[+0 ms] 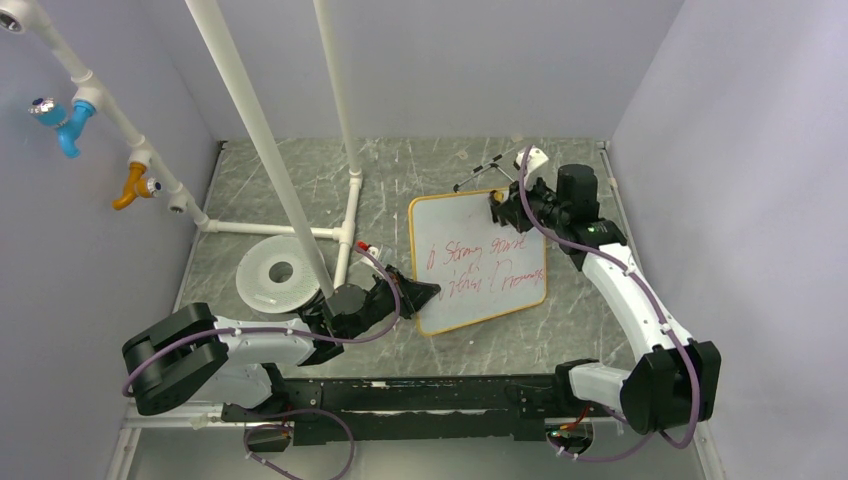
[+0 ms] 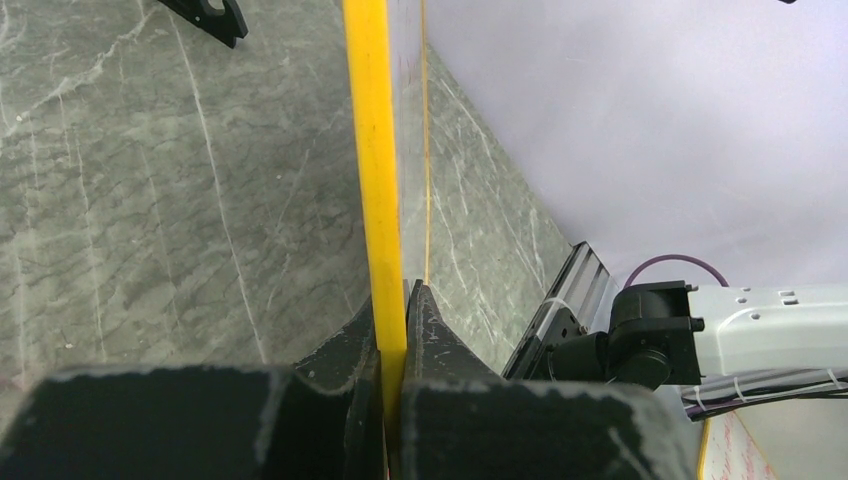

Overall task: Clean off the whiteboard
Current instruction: Erase the whiteboard at the center of the board.

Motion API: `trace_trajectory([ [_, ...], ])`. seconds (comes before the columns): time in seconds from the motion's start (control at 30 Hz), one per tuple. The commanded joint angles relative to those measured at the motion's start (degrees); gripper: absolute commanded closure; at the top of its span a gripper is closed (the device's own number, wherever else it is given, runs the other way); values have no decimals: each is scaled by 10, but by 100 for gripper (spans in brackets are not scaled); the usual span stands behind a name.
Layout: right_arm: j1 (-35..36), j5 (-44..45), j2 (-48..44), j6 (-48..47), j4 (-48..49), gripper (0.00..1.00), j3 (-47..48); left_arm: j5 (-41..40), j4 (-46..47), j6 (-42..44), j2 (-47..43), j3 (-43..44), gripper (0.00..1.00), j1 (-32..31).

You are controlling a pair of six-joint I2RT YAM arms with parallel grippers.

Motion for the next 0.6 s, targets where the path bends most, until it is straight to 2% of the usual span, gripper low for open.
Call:
trace_trajectory([
  [0.0,-13,151,1,41,63,100,-9,94,-70,102,10,-1,100,-16],
  [0.1,-13,153,6,32,58,100,-8,93,-72,103,6,-1,100,-15],
  [0.27,4,-78,21,-55,-11,100,5,93,-71,104,5,-1,100,-16],
  [0.4,23,-153,21,-70,-30,100,14,94,-69,104,5,-3,100,-15],
  [0.47,22,-117,15,-48,-16,100,13,93,-66,103,4,-5,100,-15],
  [0.57,7,45,4,19,42,100,-3,94,-67,104,4,-5,100,-15],
])
